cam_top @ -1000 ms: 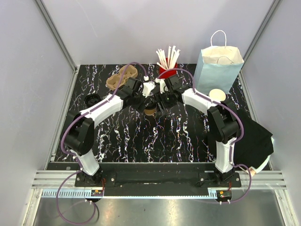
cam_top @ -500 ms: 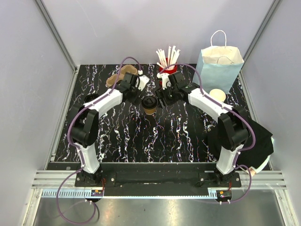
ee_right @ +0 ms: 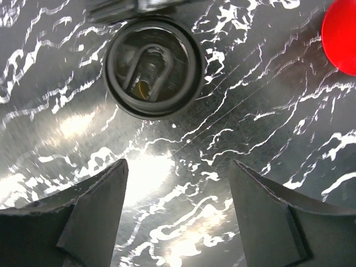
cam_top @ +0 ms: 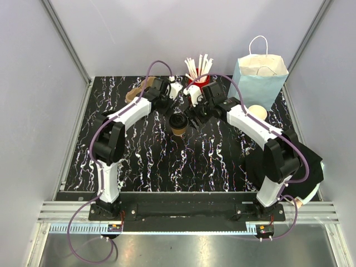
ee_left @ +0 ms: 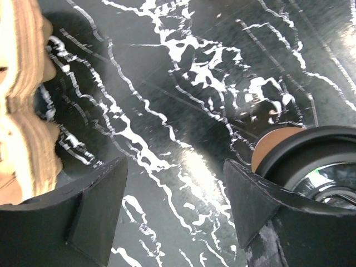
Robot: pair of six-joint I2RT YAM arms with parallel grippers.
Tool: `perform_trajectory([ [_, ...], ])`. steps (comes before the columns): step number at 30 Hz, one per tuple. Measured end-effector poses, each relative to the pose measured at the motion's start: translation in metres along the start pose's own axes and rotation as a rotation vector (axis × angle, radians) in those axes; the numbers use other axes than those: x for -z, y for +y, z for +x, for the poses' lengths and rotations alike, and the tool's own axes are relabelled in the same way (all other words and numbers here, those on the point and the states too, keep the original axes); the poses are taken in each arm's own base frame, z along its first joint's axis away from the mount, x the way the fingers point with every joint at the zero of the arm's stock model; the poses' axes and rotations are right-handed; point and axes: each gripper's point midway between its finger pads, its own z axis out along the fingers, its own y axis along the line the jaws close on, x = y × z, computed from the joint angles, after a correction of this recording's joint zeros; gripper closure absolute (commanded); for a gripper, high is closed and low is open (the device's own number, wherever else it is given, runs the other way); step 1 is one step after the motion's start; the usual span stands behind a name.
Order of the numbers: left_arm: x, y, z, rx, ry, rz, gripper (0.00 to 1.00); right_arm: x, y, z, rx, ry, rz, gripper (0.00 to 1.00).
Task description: Pack the takeout coffee
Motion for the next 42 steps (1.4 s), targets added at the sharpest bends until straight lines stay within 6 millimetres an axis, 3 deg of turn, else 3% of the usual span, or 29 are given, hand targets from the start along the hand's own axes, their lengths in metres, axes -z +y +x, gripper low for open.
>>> perform_trajectory([
  [9,-0.004,-0.020,-0.009,0.020,-0.022,0.128,0.22,0.007,0.017,-0.004,0.282,-0.023,-0.154,0.26],
  [13,-0.002,-0.021,-0.013,0.038,-0.035,0.153,0.20,0.012,0.028,-0.019,0.350,-0.057,-0.227,0.26],
  [17,0.000,-0.010,-0.008,0.089,-0.031,0.171,0.20,0.009,0.034,-0.027,0.417,-0.068,-0.278,0.26],
  [22,0.007,0.015,0.006,0.161,-0.014,0.183,0.20,-0.007,0.042,-0.010,0.481,-0.010,-0.335,0.26],
  [28,0.052,0.023,0.009,0.195,-0.046,0.221,0.18,-0.020,0.045,0.012,0.535,0.056,-0.386,0.27],
  [36,0.126,0.023,-0.009,0.161,-0.178,0.243,0.06,-0.029,0.044,0.013,0.596,0.064,-0.403,0.27],
  [42,0.136,0.037,0.015,0.219,-0.167,0.246,0.01,-0.033,0.043,0.011,0.623,0.061,-0.408,0.28],
])
